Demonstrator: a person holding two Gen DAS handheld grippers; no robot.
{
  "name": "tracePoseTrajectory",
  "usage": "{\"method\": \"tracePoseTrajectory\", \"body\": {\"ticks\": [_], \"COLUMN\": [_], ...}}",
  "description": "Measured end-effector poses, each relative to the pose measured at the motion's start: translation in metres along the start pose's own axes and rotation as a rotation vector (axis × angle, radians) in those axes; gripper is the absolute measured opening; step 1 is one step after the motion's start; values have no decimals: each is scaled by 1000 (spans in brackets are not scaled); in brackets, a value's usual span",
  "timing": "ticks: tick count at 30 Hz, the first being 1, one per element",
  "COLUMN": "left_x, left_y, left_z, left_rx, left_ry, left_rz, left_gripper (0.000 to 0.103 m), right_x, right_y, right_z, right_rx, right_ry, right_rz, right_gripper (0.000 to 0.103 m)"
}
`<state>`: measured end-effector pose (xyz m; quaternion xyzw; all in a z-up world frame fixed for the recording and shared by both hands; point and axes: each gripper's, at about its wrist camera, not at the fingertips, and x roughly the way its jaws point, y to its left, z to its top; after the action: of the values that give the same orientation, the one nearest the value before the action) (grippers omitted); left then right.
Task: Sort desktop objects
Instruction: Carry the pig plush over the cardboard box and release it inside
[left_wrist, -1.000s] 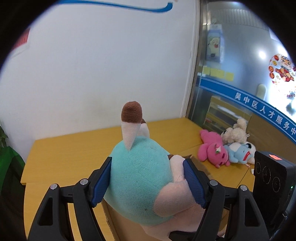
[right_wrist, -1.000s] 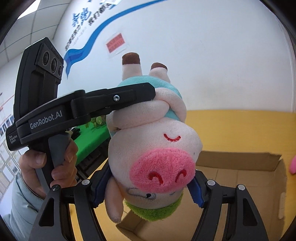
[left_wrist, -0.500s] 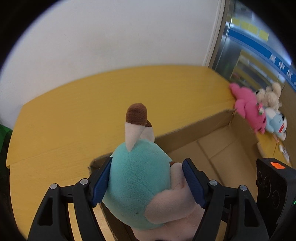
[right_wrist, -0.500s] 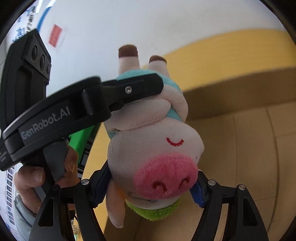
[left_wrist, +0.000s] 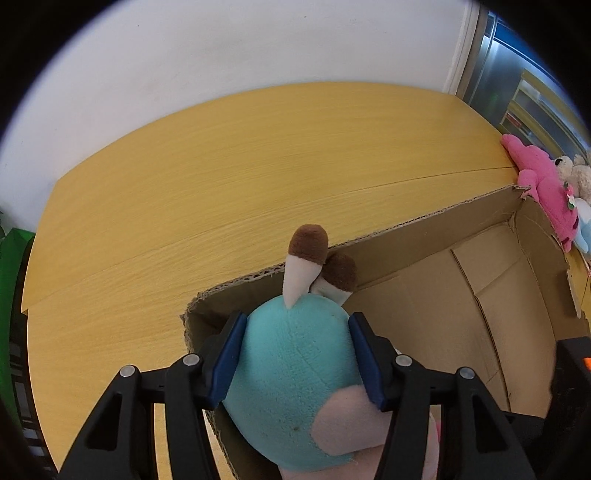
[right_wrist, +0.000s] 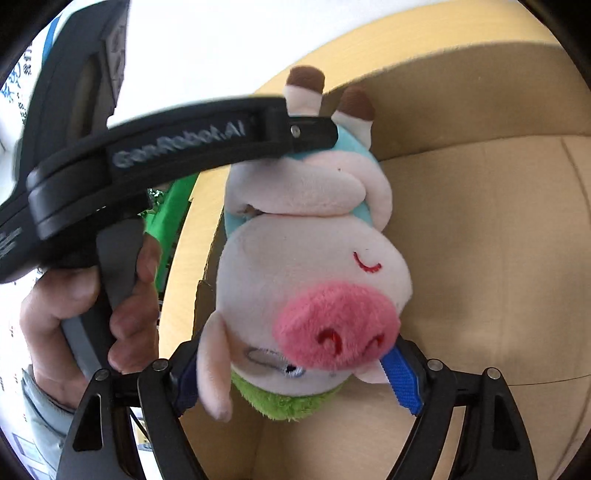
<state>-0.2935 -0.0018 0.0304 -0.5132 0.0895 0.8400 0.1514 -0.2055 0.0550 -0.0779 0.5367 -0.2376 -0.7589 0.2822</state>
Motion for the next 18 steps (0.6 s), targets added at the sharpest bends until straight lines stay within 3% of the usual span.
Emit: {"method": "tracePoseTrajectory", "body": {"ticks": [4,5,11,15,18], "left_x": [1,2,-1,-8,-18], "left_y": [8,10,1,2,6], "left_z": [3,4,9,10,7], "left_rx": [-26,-25,-4,-13,-31], "left_ry": [3,4,-18,-41,-69], "left_rz": [-23,-28,8,3,-9], "left_gripper": [56,56,56,56,56], "right_x": [-12,-13,5,21,29], "right_y": [13,14,19,18,17], "right_z": [-1,-1,7,15,15], "right_rx": [-76,-90,-83,-41,-15], "right_ry": [-22,-24,30,62,75], "right_rz": [-9,-13,38,98,132], "right_gripper": [81,77,69,70,78]}}
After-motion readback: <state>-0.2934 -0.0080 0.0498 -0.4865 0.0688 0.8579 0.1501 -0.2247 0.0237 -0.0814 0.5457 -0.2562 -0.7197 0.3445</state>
